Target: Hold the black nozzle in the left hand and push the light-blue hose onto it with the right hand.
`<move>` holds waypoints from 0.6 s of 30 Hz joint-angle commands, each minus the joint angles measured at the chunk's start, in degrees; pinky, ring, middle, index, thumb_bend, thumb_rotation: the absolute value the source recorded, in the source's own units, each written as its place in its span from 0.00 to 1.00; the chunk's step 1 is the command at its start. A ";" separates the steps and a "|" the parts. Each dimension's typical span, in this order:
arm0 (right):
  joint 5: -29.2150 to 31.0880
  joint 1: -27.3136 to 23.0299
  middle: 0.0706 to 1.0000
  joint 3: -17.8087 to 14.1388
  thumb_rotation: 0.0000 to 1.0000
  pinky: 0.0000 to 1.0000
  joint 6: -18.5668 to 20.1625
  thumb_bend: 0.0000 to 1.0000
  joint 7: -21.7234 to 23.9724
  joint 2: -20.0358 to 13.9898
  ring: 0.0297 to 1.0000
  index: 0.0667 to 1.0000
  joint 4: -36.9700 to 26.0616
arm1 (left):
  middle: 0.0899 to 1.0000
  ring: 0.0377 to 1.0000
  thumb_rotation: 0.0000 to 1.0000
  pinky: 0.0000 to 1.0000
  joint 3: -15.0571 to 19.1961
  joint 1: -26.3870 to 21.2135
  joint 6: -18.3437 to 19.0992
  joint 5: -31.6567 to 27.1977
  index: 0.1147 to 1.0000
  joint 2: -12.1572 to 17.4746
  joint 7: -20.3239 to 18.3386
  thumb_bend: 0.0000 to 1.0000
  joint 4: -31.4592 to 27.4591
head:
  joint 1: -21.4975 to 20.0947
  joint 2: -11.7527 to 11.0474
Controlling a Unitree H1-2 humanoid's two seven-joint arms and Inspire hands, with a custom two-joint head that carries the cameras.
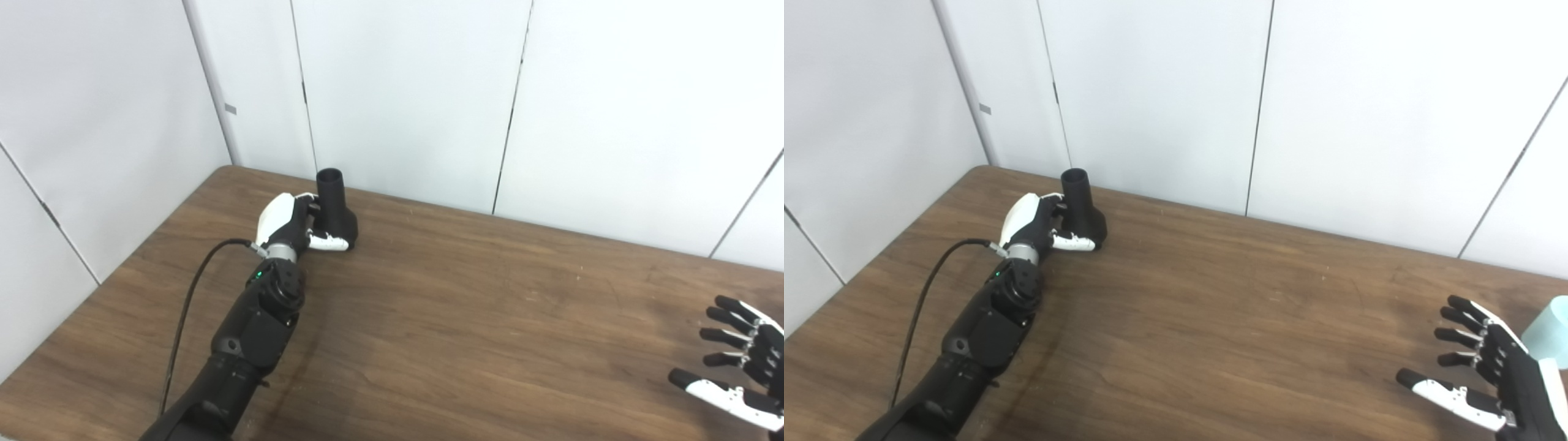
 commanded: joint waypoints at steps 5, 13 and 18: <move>-0.10 -1.01 0.77 -0.56 0.00 0.52 -0.38 0.71 -0.56 -0.42 0.69 0.78 -2.39 | 0.51 0.67 0.06 1.00 -1.45 -2.20 -4.18 0.57 0.42 0.68 3.10 0.53 1.99 | -0.07 0.23; -0.22 -1.08 0.77 -0.52 0.00 0.53 -0.21 0.71 -0.71 -0.22 0.69 0.79 -2.53 | 0.48 0.63 0.06 1.00 -2.74 -1.90 -6.73 1.25 0.42 0.94 5.66 0.52 3.26 | -0.10 0.31; -0.35 -1.12 0.77 -0.63 0.00 0.53 0.09 0.71 -0.79 -0.13 0.69 0.78 -2.90 | 0.48 0.62 0.03 0.97 -3.87 -1.56 -8.09 1.73 0.41 1.03 6.43 0.52 3.75 | -0.36 0.42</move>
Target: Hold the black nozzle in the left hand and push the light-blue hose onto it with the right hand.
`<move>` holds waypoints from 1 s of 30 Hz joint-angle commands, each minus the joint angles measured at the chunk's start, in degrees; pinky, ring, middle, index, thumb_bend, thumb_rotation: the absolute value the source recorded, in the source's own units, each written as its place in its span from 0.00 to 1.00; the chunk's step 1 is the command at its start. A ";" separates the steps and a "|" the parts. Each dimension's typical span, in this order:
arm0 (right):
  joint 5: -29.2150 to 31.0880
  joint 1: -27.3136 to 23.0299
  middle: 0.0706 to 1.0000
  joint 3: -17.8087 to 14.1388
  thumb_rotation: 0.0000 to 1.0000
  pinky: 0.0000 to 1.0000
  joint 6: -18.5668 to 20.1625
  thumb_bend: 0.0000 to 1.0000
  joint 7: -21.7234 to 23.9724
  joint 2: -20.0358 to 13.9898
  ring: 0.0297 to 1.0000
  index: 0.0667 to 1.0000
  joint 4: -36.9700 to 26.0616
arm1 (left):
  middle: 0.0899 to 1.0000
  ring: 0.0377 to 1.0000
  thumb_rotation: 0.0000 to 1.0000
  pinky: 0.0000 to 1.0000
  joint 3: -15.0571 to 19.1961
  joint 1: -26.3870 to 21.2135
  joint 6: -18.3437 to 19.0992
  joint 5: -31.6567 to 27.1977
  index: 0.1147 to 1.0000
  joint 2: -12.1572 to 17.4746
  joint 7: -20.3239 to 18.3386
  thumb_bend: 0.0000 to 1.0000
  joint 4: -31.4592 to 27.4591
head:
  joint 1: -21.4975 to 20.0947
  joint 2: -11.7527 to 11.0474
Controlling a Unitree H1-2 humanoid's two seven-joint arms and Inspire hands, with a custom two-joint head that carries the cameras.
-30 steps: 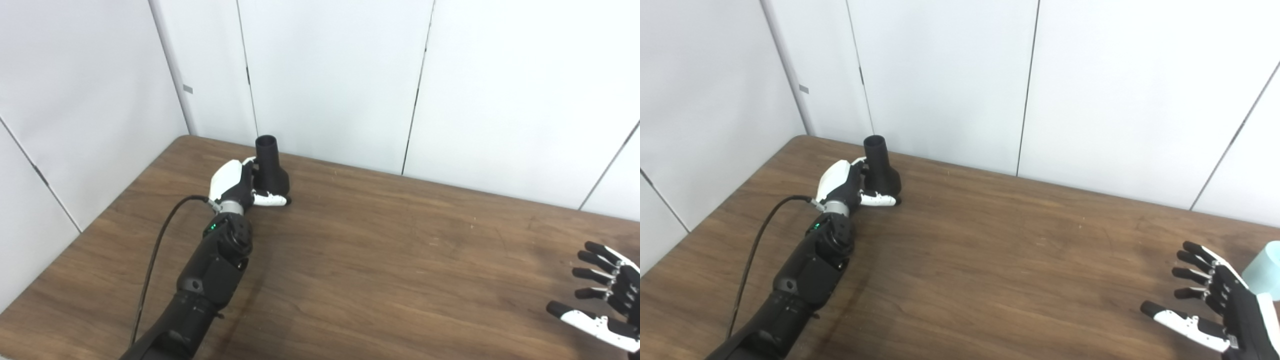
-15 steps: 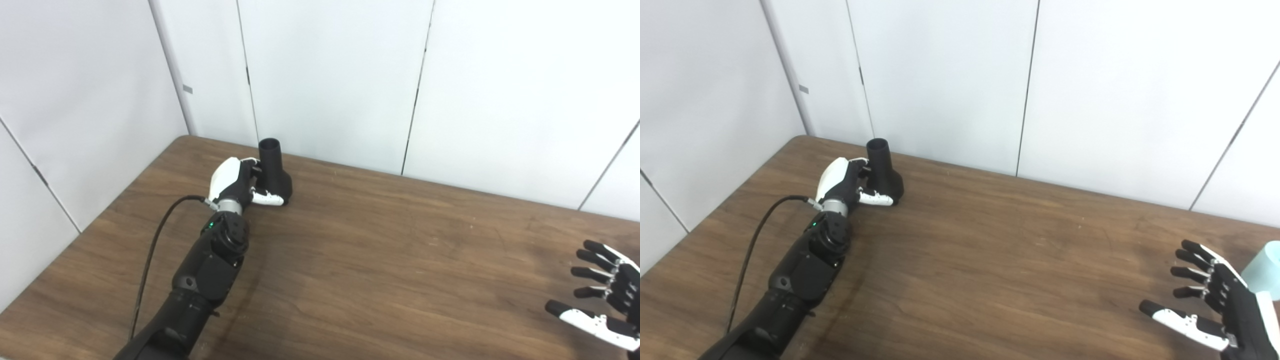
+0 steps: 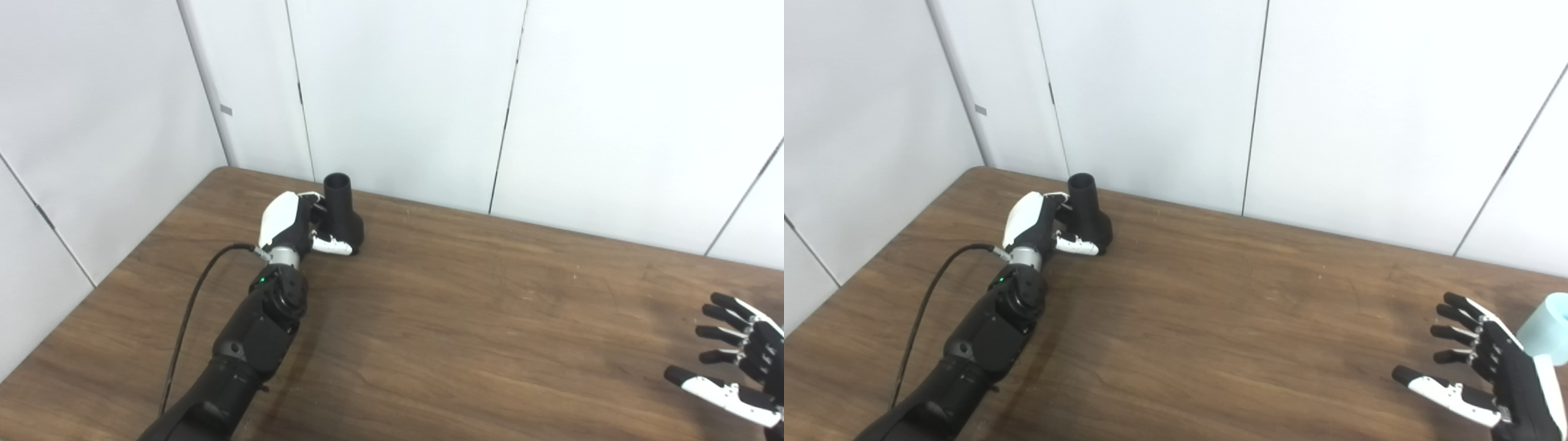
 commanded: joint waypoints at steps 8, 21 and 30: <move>-0.82 -1.27 0.76 -0.31 0.00 0.53 -0.65 0.71 -0.80 -0.44 0.68 0.78 -2.49 | 0.45 0.60 0.00 0.98 -4.03 -0.38 -4.16 1.46 0.41 1.05 -1.57 0.53 -0.54 | -1.25 0.28; -3.59 -1.42 0.77 0.04 0.00 0.56 6.15 0.68 -1.97 1.45 0.69 0.79 -6.72 | 0.41 0.59 0.00 0.99 -9.09 0.56 -8.85 -3.41 0.43 0.30 -16.41 0.53 -7.49 | -5.05 1.21; -4.45 -1.83 0.76 0.21 0.00 0.56 3.55 0.66 -3.00 1.91 0.69 0.79 -4.70 | 0.41 0.62 0.00 1.00 -12.12 0.47 -9.73 -4.29 0.43 -1.75 -21.76 0.53 -12.54 | -9.54 2.18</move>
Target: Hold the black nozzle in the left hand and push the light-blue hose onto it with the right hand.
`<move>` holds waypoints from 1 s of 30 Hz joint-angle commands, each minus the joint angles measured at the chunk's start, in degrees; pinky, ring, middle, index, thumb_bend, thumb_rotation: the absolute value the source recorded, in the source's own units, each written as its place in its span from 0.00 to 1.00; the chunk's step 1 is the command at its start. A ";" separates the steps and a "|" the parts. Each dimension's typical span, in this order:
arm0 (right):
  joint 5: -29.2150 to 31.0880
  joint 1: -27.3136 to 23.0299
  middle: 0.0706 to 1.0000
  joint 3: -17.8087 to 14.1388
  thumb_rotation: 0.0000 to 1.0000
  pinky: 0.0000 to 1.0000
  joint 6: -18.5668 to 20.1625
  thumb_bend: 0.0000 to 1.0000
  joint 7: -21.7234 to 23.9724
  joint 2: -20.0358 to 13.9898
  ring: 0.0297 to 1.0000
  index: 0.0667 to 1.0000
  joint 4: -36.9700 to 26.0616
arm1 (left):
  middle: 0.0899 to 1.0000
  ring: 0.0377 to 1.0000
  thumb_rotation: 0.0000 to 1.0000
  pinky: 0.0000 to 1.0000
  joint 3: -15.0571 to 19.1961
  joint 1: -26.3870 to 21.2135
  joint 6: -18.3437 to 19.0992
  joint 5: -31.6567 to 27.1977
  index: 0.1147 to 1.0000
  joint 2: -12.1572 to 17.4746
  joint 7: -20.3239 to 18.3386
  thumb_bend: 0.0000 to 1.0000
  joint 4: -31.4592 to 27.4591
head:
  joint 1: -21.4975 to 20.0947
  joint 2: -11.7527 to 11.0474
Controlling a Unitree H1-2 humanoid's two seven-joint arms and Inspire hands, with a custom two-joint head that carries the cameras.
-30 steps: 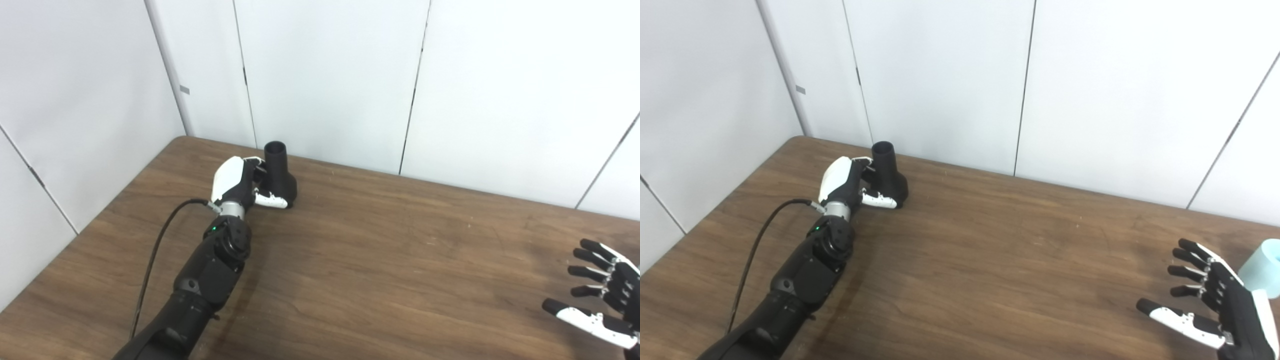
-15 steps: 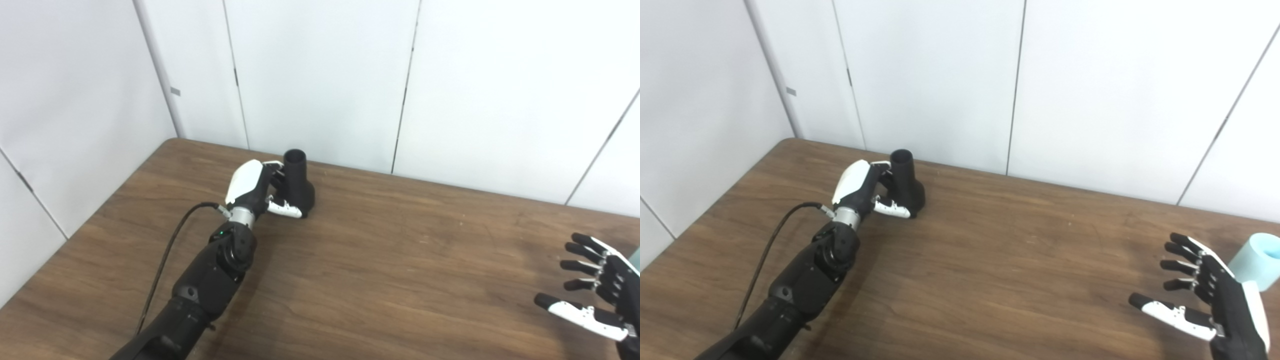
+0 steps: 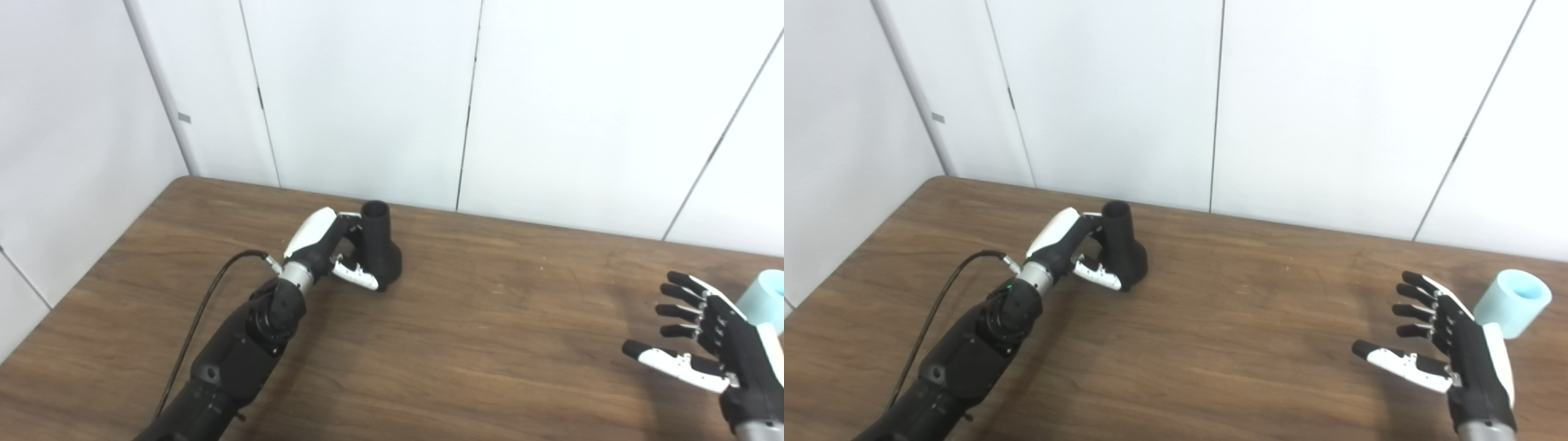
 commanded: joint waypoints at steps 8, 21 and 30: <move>-0.81 -2.15 0.76 0.64 0.03 0.52 -6.71 0.67 -1.96 0.02 0.67 0.78 0.55 | 0.43 0.63 0.00 1.00 -5.21 -2.00 -5.46 -1.71 0.42 -4.28 -7.21 0.53 -2.29 | -3.38 1.11; -1.47 -2.57 0.75 1.80 0.04 0.53 -7.15 0.68 -2.61 0.72 0.66 0.78 1.26 | 0.44 0.61 0.00 1.00 -10.32 -2.57 -8.68 -0.59 0.41 -6.64 -10.82 0.53 -0.29 | -7.07 1.98; -1.74 -2.72 0.75 1.83 0.09 0.51 -6.04 0.68 -2.97 1.87 0.66 0.78 0.72 | 0.45 0.62 0.00 1.00 -12.02 -3.06 -10.71 0.37 0.41 -7.08 -11.32 0.52 1.12 | -8.24 2.62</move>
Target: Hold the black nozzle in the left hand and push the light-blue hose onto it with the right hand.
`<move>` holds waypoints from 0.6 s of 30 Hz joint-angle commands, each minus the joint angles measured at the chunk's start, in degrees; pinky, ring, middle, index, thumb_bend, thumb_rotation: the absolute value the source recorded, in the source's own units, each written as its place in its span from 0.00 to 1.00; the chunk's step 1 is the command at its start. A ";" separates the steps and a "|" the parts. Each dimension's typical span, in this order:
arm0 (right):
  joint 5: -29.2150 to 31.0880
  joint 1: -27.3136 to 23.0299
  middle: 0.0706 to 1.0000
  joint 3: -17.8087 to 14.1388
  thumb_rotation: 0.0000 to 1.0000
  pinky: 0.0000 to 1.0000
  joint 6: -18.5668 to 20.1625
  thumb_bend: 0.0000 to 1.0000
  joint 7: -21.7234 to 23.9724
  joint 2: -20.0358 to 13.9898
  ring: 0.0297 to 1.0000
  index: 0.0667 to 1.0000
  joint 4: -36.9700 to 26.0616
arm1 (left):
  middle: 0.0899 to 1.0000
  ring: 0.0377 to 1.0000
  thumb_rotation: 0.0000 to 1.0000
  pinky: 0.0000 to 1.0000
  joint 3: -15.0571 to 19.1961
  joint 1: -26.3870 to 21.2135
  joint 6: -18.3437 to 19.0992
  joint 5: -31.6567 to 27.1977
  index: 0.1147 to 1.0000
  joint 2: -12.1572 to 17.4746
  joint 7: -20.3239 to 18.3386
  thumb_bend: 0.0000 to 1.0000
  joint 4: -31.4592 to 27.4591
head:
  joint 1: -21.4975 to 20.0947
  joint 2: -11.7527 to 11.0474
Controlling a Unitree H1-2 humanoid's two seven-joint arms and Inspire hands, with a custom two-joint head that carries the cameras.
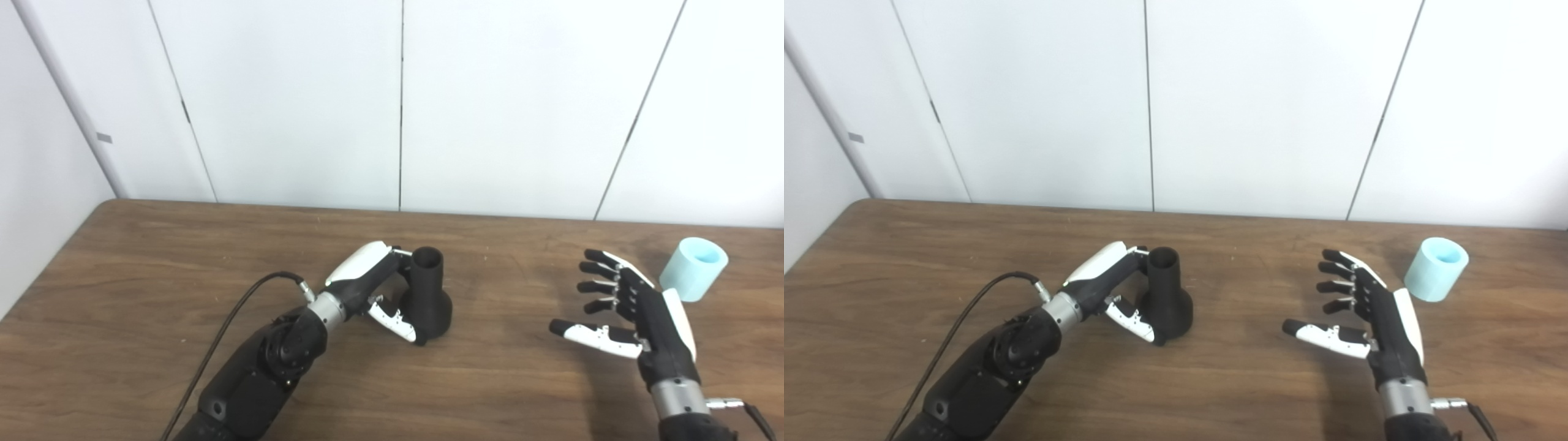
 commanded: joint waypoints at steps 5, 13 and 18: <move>-0.40 -2.10 0.74 0.05 0.09 0.51 -1.25 0.68 -0.73 0.11 0.66 0.78 -2.19 | 0.45 0.63 0.00 1.00 -3.13 -0.09 -2.28 1.86 0.41 -0.96 -3.16 0.52 1.54 | -0.90 0.25; 0.51 -2.35 0.74 -1.17 0.11 0.51 -0.45 0.68 -0.43 -0.89 0.65 0.77 -3.74 | 0.44 0.63 0.00 1.00 -6.26 -0.44 -4.01 7.81 0.41 -1.24 -0.88 0.53 3.82 | -1.62 0.32; 1.79 -2.84 0.73 -2.57 0.09 0.50 2.21 0.67 0.45 -1.91 0.64 0.77 -8.19 | 0.41 0.62 0.00 1.00 -8.56 -1.46 -4.94 11.30 0.43 -0.95 1.16 0.53 6.22 | -2.36 0.10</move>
